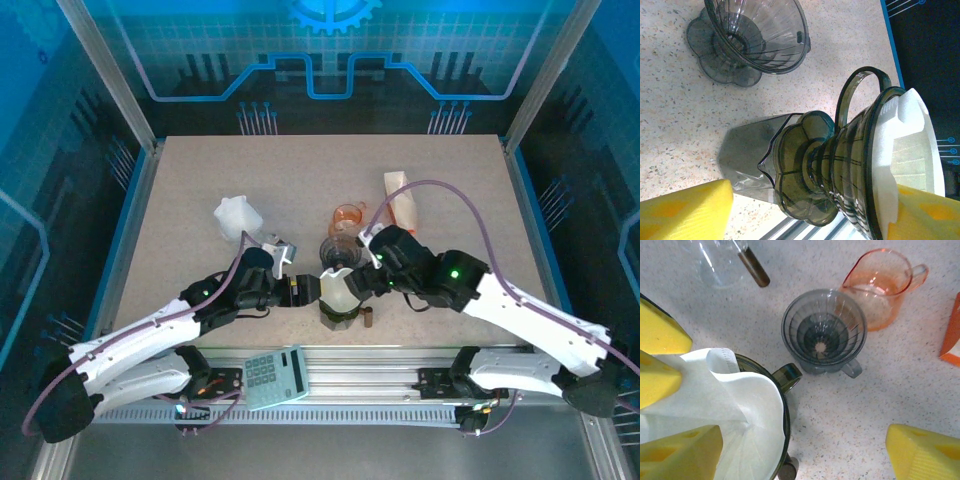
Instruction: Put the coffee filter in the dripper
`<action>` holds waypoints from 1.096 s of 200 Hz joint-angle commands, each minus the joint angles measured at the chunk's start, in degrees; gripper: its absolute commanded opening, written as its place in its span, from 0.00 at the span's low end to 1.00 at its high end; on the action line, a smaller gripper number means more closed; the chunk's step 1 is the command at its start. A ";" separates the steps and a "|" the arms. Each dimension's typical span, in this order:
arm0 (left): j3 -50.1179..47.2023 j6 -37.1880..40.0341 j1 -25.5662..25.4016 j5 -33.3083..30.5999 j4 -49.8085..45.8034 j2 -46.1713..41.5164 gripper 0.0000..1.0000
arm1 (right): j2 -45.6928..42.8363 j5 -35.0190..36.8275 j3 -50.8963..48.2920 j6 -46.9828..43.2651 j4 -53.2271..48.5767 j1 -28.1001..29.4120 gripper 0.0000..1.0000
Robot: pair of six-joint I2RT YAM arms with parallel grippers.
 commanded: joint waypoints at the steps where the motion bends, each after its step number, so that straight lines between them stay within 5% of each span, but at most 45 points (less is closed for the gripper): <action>1: 0.07 -0.26 0.41 0.91 1.02 -0.10 0.77 | -3.15 2.11 -1.82 0.01 1.92 0.25 0.87; 92: -0.60 -0.46 0.41 0.38 2.40 -4.13 0.94 | -4.86 3.25 -3.08 0.58 2.34 0.14 0.87; 173: 0.62 -0.13 1.38 -1.63 -0.71 -7.94 0.95 | -9.39 5.73 -5.26 1.53 2.96 -0.07 0.89; 219: 2.87 2.89 3.22 -8.47 -9.40 -13.44 0.97 | -13.13 8.27 -9.08 4.21 1.95 -2.16 0.88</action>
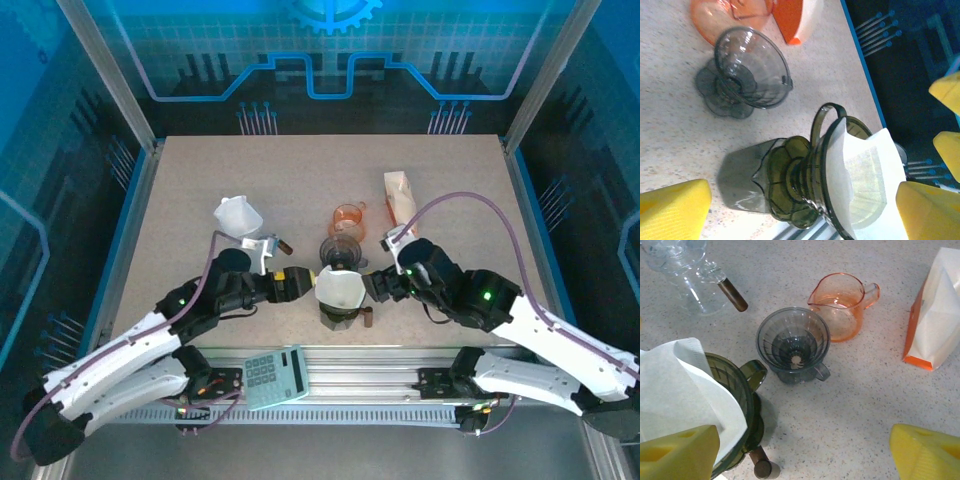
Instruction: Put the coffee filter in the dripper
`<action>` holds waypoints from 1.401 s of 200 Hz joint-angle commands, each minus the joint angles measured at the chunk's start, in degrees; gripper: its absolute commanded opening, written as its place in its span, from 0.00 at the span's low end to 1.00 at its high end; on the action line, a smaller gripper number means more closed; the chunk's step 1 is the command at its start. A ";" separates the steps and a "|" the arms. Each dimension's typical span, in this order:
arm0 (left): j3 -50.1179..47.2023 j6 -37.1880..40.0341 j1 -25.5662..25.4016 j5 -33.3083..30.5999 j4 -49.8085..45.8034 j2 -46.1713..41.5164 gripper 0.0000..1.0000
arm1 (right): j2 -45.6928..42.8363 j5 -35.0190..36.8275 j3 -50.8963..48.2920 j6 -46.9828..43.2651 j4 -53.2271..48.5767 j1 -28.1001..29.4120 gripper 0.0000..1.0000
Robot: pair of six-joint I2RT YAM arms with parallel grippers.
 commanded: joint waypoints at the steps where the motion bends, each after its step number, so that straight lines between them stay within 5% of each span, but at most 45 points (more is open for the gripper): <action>1: 2.46 2.46 0.87 -4.79 -5.87 -2.37 0.97 | -1.51 2.45 -1.69 2.89 -0.37 -1.96 0.87; 35: 2.63 2.04 1.85 -7.55 -9.92 -3.53 0.97 | -2.63 -7.01 -6.55 6.78 -3.17 -7.76 0.81; 103: 4.76 3.14 3.39 -10.35 -13.91 -3.88 0.99 | -7.75 -12.86 -17.61 15.75 -5.80 -6.60 0.74; 180: 6.24 2.40 6.43 -11.74 -18.07 -5.15 0.99 | -1.91 -16.80 -27.03 20.15 10.94 2.81 0.72; 280: 6.18 0.45 10.70 -12.22 -21.88 -11.57 0.99 | 4.40 -19.27 -33.37 17.09 30.37 3.68 0.71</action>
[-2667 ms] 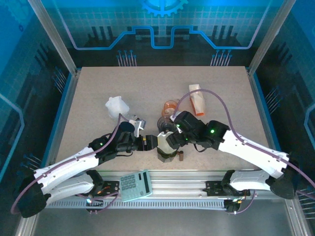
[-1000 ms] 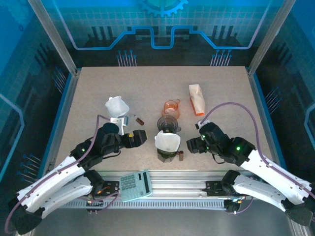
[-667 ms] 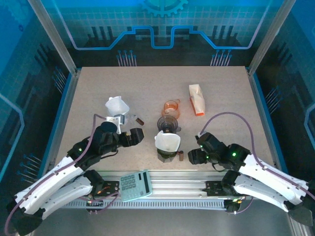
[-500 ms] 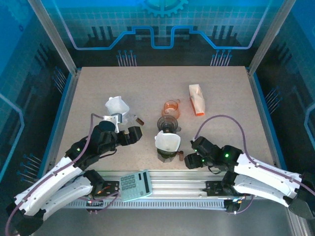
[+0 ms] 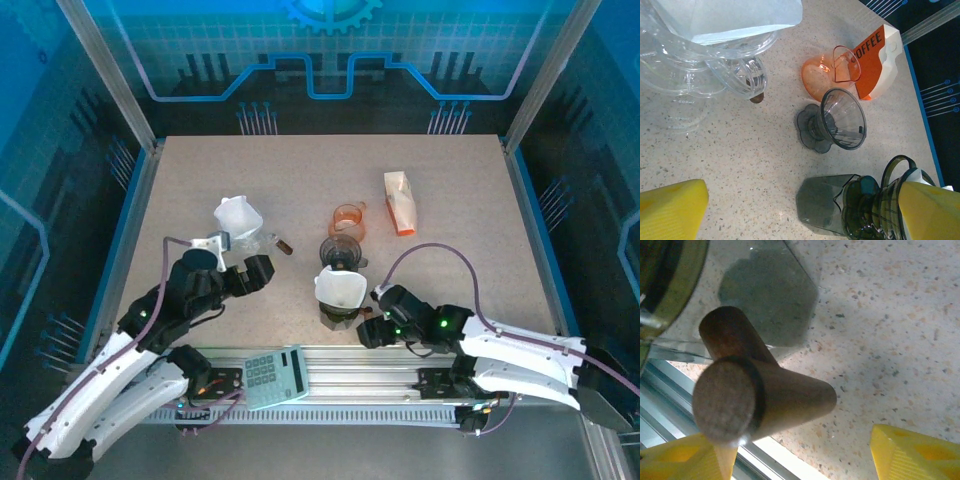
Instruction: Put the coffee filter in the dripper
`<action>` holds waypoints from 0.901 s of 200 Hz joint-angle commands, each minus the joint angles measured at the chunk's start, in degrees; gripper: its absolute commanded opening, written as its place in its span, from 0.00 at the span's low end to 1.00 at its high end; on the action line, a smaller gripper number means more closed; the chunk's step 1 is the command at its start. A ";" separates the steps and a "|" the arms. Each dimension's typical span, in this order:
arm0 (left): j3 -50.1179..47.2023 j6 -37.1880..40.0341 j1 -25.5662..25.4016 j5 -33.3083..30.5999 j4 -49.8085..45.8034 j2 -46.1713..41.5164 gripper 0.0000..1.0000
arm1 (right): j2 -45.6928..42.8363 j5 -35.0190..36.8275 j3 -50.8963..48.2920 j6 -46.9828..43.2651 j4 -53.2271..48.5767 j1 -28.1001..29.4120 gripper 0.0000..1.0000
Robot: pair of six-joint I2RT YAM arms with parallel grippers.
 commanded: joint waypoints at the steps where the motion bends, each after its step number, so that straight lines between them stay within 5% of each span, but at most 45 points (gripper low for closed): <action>1: 1.38 -0.78 0.70 -1.60 -2.26 -1.61 0.99 | 1.05 -0.38 -0.37 -1.05 6.33 0.93 0.71; 88: 3.83 -2.14 0.72 -16.30 -9.74 -11.00 0.99 | 7.49 0.62 1.51 -2.24 12.28 0.94 0.70; 180: 5.93 -0.70 0.72 -17.59 -10.76 -12.77 0.99 | 13.37 1.34 4.24 -4.03 16.97 0.94 0.70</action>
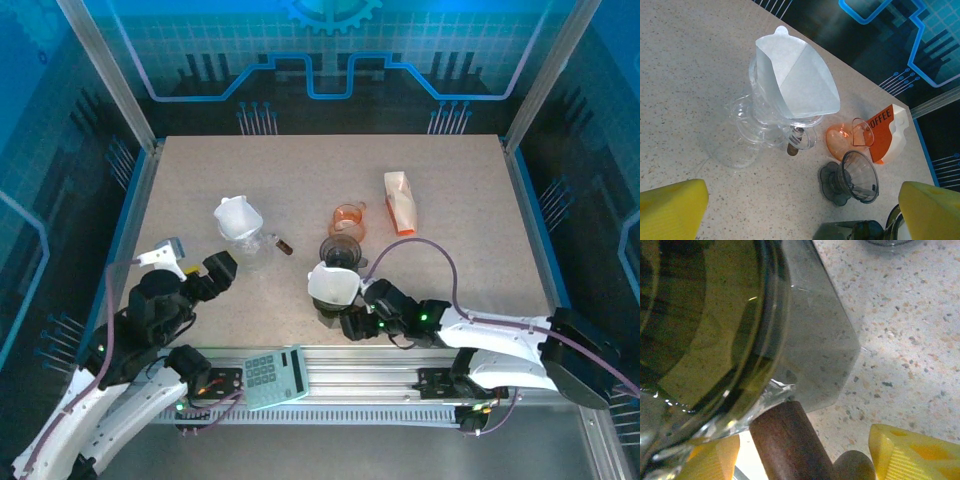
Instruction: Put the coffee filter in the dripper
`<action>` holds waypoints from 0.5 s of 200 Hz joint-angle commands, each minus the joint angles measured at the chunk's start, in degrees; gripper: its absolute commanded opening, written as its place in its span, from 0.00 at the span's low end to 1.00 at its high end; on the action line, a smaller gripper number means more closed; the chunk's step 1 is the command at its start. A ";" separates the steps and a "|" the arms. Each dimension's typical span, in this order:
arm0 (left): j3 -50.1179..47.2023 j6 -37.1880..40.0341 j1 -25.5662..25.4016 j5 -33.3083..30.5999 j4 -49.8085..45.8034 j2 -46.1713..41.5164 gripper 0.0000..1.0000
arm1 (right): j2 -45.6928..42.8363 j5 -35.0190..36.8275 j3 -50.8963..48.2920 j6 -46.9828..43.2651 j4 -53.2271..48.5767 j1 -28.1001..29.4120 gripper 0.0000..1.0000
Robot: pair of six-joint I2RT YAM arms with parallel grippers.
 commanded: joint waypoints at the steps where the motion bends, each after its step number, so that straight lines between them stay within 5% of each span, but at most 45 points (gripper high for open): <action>1: 1.30 0.88 0.43 -1.13 -0.92 -0.53 0.99 | 1.20 1.30 2.02 -1.09 2.90 0.67 0.70; 100: 0.18 0.20 0.39 -0.02 -1.45 -1.10 0.99 | 8.88 3.70 7.26 -1.53 7.44 0.40 0.70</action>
